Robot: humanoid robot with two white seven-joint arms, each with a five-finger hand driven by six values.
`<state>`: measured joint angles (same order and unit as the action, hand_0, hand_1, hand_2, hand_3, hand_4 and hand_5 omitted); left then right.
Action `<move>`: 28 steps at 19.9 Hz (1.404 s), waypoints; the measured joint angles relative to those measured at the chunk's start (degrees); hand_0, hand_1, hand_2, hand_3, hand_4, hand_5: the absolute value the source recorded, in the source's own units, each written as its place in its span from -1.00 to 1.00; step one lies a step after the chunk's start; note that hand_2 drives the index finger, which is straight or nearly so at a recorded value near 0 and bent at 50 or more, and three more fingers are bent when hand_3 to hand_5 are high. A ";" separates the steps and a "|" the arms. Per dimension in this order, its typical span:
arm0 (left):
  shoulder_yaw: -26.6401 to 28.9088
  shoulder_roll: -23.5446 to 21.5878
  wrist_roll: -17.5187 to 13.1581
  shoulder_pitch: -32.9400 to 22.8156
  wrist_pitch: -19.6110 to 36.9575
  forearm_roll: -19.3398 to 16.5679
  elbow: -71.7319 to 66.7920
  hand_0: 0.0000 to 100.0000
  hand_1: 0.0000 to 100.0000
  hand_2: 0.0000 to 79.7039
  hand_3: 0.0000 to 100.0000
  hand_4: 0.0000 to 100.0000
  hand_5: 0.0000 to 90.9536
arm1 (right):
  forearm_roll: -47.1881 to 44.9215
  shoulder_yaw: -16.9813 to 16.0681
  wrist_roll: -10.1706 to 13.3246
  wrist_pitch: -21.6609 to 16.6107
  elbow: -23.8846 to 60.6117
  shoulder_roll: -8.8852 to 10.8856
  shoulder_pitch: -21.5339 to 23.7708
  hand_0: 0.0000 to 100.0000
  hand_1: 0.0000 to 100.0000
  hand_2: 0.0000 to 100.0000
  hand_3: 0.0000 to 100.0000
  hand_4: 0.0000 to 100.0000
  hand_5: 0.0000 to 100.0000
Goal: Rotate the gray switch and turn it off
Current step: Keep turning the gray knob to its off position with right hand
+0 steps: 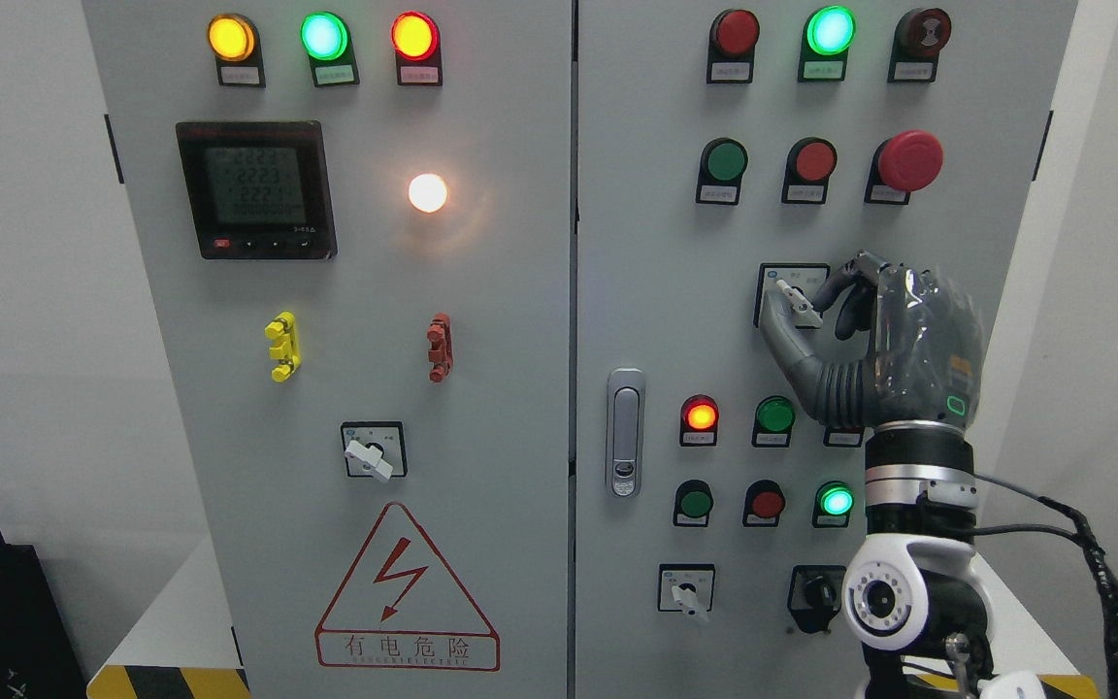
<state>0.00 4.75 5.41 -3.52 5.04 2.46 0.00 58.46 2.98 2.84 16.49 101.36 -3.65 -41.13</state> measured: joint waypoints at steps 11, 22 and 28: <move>0.00 0.00 -0.11 0.00 0.00 0.00 0.00 -0.76 -0.22 -1.00 -1.00 -1.00 -1.00 | -0.07 0.07 -0.01 0.01 -0.01 -0.02 -0.01 -0.17 -0.11 0.38 0.90 0.75 0.97; 0.00 0.00 -0.23 0.00 0.00 0.00 0.00 -0.76 -0.22 -1.00 -1.00 -1.00 -1.00 | -0.10 0.08 -0.01 0.01 -0.01 -0.03 0.00 -0.12 -0.11 0.41 0.93 0.76 0.97; 0.00 0.00 -0.35 0.00 0.00 0.00 0.00 -0.76 -0.22 -1.00 -1.00 -1.00 -1.00 | -0.10 0.09 -0.01 0.01 -0.06 -0.03 0.05 -0.08 -0.11 0.43 0.95 0.77 0.97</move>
<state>0.00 4.75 5.06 -3.52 5.03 2.46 0.00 58.36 3.06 2.83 16.50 101.30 -3.68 -41.08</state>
